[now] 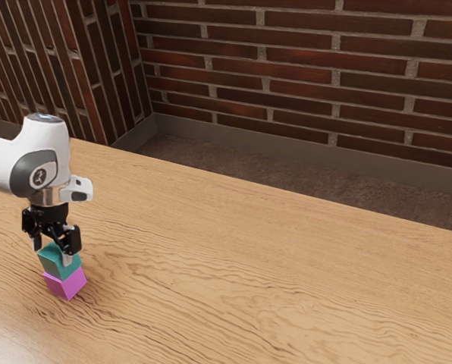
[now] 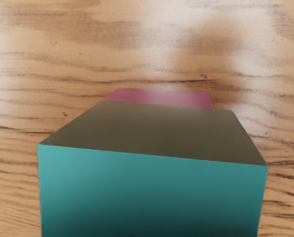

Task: Pick up the blue block with one arm, and put the blue block on the table with one arm

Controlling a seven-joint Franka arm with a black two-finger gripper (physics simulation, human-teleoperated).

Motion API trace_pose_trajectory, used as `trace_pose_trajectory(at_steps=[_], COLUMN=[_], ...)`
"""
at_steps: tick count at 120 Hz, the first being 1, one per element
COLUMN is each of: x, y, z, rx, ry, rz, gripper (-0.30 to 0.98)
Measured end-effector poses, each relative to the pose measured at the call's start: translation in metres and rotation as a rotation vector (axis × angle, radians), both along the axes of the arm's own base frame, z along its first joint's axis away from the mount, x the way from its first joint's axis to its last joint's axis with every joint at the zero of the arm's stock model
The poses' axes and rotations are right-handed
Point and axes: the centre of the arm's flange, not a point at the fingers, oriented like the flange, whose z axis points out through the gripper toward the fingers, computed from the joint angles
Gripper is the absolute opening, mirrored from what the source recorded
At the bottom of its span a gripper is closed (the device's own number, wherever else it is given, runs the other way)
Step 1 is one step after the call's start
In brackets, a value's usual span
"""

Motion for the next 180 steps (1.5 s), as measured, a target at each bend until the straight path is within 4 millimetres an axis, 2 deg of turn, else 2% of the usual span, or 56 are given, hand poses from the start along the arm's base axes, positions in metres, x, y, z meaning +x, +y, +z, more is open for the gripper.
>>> trace_pose_trajectory(at_steps=[79,108,152,180], x=[-0.003,-0.003,0.000,0.013], y=[0.000,0.000,-0.001,-0.017], z=[-0.017,-0.020,0.002,0.009], rx=[0.003,0.006,0.033,0.024], ry=[-0.012,-0.015,-0.056,-0.080], rz=[0.069,0.084,0.091,0.072], gripper=[0.58,0.47,0.39,0.39])
